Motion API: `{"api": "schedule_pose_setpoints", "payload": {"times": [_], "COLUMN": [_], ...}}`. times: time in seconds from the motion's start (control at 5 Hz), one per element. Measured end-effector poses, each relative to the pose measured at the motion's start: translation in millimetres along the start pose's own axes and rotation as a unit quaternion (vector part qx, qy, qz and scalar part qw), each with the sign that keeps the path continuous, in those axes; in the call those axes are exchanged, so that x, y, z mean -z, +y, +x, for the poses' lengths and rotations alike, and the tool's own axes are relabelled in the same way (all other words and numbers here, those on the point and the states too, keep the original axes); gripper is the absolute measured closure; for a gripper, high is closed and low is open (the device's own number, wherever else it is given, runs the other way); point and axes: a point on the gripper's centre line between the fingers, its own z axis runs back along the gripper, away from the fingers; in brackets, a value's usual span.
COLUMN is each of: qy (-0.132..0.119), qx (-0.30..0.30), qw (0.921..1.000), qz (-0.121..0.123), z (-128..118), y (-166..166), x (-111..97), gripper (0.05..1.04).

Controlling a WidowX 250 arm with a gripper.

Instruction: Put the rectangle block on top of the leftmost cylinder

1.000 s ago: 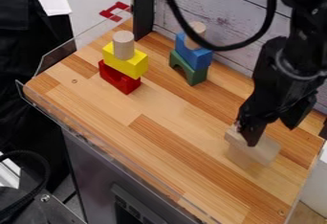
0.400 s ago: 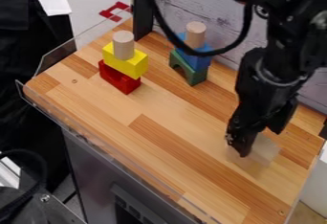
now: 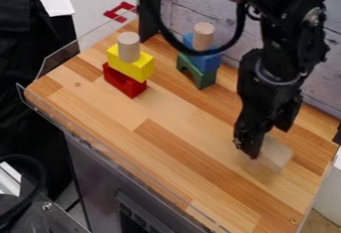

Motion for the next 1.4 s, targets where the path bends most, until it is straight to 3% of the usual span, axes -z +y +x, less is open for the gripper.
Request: {"api": "schedule_pose_setpoints", "payload": {"times": [0.2,0.6,0.8,1.0,1.2,1.4], "qy": [0.002,0.000,-0.005,-0.002,0.003,0.005], "qx": [-0.005,-0.002,0.003,0.015,0.045,0.079], "qw": [1.0000,0.9995,0.9988,0.9987,0.9982,0.9968], "qz": [-0.001,0.031,0.048,0.048,0.038,0.010], "z": [2.1,5.6,6.7,6.1,10.4,26.4], "y": [-2.4,-4.3,-3.4,-1.8,-3.4,-9.3], "x": [-0.4,10.9,12.6,12.9,9.0,-15.1], "gripper": [0.084,0.084,0.130,0.404,0.524,0.524]}}
